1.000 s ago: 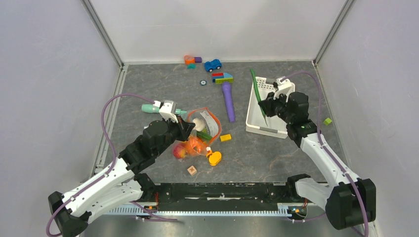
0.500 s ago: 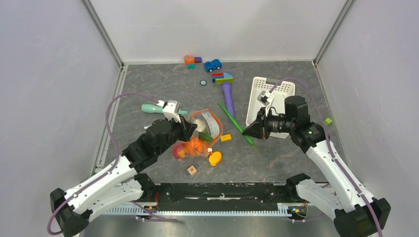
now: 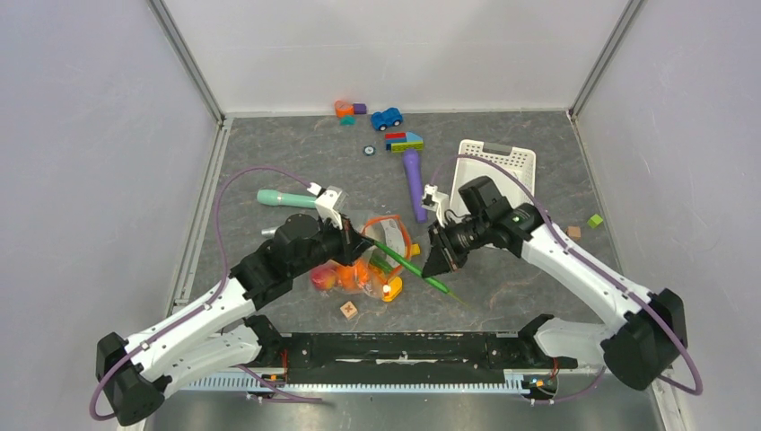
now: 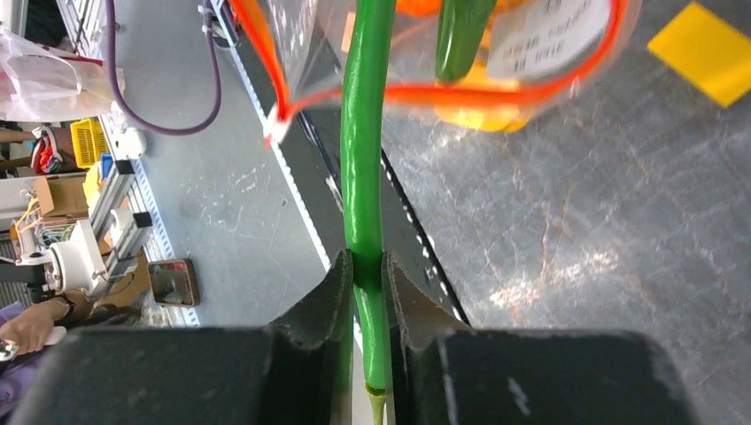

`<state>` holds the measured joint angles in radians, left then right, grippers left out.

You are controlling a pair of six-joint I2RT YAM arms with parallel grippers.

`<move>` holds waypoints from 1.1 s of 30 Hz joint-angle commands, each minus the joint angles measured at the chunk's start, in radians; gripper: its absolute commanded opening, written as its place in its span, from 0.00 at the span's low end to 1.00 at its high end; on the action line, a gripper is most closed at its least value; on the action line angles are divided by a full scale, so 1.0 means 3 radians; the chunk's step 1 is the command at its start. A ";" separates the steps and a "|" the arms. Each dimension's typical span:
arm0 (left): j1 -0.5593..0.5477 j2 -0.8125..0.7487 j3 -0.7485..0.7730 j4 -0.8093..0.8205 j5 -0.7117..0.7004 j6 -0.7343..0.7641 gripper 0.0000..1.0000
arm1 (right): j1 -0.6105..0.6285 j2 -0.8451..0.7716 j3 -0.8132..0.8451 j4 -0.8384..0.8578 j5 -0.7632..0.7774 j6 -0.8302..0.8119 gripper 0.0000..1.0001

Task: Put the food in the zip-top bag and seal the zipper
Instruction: Place the fake vegetable in the zipper food storage bag.

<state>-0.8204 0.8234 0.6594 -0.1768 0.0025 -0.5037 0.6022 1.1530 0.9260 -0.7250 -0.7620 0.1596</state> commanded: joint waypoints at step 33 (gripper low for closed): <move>-0.0021 0.0002 0.0043 0.0336 0.0027 -0.0120 0.02 | 0.0692 0.1227 0.0299 0.2551 0.1591 0.2066 0.14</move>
<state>-0.8207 0.8581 0.6609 -0.1318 0.1001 -0.4877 0.7750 1.5913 1.0977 -0.1825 -0.4400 0.6792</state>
